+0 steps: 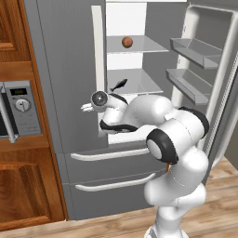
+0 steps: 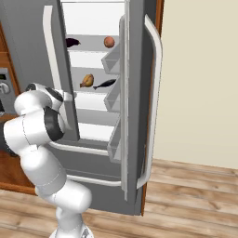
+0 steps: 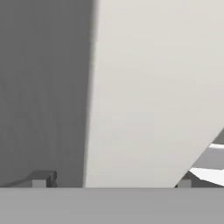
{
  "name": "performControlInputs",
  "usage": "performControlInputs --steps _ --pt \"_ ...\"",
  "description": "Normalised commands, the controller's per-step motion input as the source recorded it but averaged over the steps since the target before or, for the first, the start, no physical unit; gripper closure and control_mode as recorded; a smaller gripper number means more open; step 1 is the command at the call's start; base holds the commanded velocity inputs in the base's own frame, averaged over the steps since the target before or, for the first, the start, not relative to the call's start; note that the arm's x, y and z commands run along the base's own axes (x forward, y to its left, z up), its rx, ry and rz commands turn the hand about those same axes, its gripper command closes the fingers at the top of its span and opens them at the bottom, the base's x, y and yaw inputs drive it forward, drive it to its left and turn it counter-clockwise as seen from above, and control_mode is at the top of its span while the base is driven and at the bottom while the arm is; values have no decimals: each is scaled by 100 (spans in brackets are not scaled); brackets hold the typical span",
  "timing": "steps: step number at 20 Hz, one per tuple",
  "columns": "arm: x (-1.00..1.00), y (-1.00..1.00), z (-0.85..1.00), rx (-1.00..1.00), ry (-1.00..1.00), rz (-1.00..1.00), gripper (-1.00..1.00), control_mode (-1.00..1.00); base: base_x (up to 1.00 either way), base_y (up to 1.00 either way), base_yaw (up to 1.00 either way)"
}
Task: Gather the onion and eggplant from the fridge and place them on a tray on the dining counter. Then gather the fish and chicken drumstick from the fridge and place them on the other tray.
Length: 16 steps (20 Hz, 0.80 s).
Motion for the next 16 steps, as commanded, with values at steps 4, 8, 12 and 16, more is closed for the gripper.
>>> performControlInputs --steps 4,8,12,16 --pt "59 0 -58 0 0 0 100 -100 0 0 0" --pt "53 -4 -66 2 0 6 100 -100 0 0 0" --pt "51 0 -68 0 -4 5 100 -100 0 0 0" --pt "30 15 -41 0 -10 0 100 -100 0 0 0"
